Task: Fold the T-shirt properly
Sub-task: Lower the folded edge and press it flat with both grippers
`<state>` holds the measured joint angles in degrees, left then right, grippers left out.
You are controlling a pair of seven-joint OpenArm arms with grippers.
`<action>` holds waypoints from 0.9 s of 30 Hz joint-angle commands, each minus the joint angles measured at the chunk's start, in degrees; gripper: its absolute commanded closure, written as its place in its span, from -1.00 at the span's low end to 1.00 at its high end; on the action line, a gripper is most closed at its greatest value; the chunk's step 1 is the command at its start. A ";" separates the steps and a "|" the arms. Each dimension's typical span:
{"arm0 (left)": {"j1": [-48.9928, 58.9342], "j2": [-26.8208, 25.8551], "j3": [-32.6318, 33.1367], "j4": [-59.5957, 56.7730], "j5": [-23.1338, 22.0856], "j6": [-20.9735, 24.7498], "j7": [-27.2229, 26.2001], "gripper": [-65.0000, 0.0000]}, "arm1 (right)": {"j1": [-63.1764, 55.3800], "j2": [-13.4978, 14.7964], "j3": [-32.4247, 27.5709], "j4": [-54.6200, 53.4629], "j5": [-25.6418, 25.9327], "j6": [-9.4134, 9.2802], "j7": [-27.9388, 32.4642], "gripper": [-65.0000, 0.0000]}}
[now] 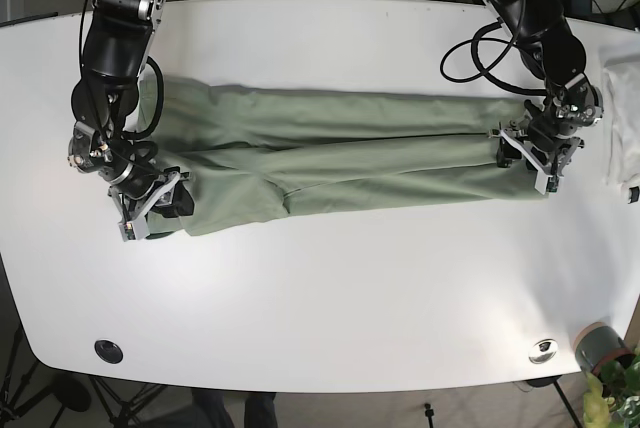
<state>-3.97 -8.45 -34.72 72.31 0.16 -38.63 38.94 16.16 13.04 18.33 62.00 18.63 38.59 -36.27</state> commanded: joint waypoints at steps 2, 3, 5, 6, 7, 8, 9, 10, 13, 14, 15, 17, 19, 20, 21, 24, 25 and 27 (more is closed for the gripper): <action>0.49 0.14 0.21 -0.80 2.52 -0.01 4.27 -0.02 | 0.23 0.72 0.18 3.01 1.28 0.31 1.06 0.82; 0.49 0.14 0.21 -0.80 2.52 -0.01 4.27 -0.02 | 0.06 0.72 0.18 3.10 1.28 0.31 1.06 0.87; 0.49 0.14 0.21 -0.80 2.52 -0.01 4.27 -0.02 | -0.21 0.72 0.18 3.19 1.37 0.31 1.06 1.00; 0.49 0.14 0.21 -0.80 2.52 -0.01 4.27 -0.02 | -0.65 0.72 0.18 3.19 1.37 0.31 1.06 1.00; 0.49 0.14 0.21 -0.80 2.52 -0.01 4.27 -0.02 | -1.00 0.72 0.18 3.19 1.45 0.31 1.06 1.00; 0.49 0.05 0.21 -0.80 2.52 -0.01 4.27 -0.02 | -1.35 0.72 0.27 3.19 1.63 0.31 1.06 1.00; 0.49 -0.04 0.21 -0.89 2.52 -0.01 4.27 -0.02 | -1.70 0.72 0.27 3.19 1.63 0.31 1.06 1.00; 0.49 -0.04 0.21 -0.89 2.52 -0.01 4.27 -0.02 | -2.05 0.72 0.27 3.19 1.63 0.31 1.06 1.00; 0.49 -0.04 0.21 -0.89 2.52 -0.01 4.27 -0.02 | -2.58 0.72 0.44 3.19 1.72 0.31 1.06 1.00; 0.49 -0.04 0.21 -0.89 2.52 -0.01 4.27 -0.02 | -2.84 0.72 0.44 3.19 1.72 0.31 1.06 1.00; 0.49 -0.04 0.21 -0.89 2.52 -0.01 4.27 -0.02 | -3.20 0.72 0.44 3.19 1.72 0.31 1.06 1.00; 0.49 -0.12 0.21 -0.89 2.52 -0.01 4.27 -0.02 | -3.46 0.72 0.44 3.19 1.72 0.31 1.06 1.00; 0.49 -0.12 0.21 -0.89 2.52 -0.01 4.27 -0.02 | -3.55 0.72 0.44 3.19 1.72 0.31 1.06 1.00; 0.49 -0.12 0.21 -0.89 2.52 -0.01 4.27 -0.02 | -3.55 0.72 0.44 3.19 1.72 0.31 1.06 1.00; 0.49 -0.12 0.21 -0.89 2.52 -0.01 4.27 -0.02 | -3.64 0.72 0.44 3.19 1.72 0.40 1.06 1.00; 0.49 -0.12 0.21 -0.89 2.52 -0.01 4.27 -0.02 | -3.64 0.72 0.44 3.28 1.72 0.40 1.06 1.00; 0.49 -0.12 0.21 -0.89 2.52 -0.01 4.27 -0.02 | -3.72 0.72 0.44 3.72 1.72 0.40 1.06 1.00; 0.49 -0.12 0.21 -0.89 2.52 -0.01 4.27 -0.02 | -4.95 0.72 0.53 6.00 1.72 0.40 1.06 1.00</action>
<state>-3.97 -8.62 -34.72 72.20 0.14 -38.65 38.89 11.03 12.97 18.52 64.97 19.75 38.79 -35.88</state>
